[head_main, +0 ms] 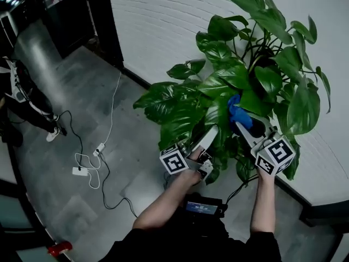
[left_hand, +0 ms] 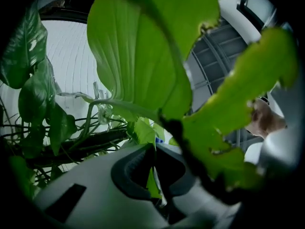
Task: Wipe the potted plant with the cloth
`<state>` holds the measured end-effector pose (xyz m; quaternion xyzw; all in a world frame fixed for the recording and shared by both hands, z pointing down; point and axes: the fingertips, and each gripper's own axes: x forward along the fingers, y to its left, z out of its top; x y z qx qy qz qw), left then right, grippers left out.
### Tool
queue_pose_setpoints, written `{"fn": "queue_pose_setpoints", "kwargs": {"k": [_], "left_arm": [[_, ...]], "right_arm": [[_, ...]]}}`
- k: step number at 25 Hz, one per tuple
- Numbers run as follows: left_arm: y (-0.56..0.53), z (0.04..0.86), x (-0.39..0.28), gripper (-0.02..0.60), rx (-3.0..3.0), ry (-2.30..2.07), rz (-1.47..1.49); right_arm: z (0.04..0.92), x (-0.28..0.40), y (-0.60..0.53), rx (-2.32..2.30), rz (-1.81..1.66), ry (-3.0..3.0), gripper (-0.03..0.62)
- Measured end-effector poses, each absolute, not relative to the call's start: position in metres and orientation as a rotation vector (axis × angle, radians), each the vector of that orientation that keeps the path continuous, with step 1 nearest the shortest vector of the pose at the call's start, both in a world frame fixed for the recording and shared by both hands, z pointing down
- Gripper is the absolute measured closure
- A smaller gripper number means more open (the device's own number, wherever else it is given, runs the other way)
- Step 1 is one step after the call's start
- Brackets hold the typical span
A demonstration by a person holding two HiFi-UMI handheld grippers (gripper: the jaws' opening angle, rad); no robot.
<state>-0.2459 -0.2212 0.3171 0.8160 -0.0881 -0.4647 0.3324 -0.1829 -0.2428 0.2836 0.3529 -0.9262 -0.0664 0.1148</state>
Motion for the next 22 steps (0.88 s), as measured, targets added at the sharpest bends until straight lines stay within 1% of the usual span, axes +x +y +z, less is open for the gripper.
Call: {"fn": "queue_pose_setpoints", "kwargs": {"k": [3,6,8,11,14,16,18,22], "left_arm": [[-0.224,0.31,-0.247,0.551,2.141,-0.216,-1.224],[-0.222,0.313,-0.247,0.549,2.137,-0.233,-1.22],[-0.223,0.315,-0.247,0.549,2.132,-0.234,-1.217],[-0.228,0.316,-0.248,0.549,2.154,-0.241,-1.2],[-0.228,0.321,-0.246,0.549,2.19,-0.268,-1.175],[-0.226,0.321,-0.243,0.549,2.211,-0.275,-1.165],[-0.224,0.321,-0.241,0.55,2.224,-0.275,-1.162],[-0.222,0.321,-0.24,0.549,2.251,-0.284,-1.16]], "right_arm": [[0.306,-0.2,-0.221,0.893,-0.2,-2.68,0.5],[0.33,-0.21,-0.193,0.751,-0.129,-2.67,0.5],[0.322,-0.206,-0.186,0.752,-0.105,-2.69,0.5],[0.274,-0.186,-0.206,0.95,-0.126,-2.748,0.5],[0.223,-0.16,-0.243,1.26,-0.247,-2.715,0.5],[0.203,-0.155,-0.265,1.362,-0.328,-2.672,0.5],[0.209,-0.173,-0.281,1.283,-0.344,-2.636,0.5],[0.256,-0.224,-0.288,0.99,-0.212,-2.593,0.5]]}}
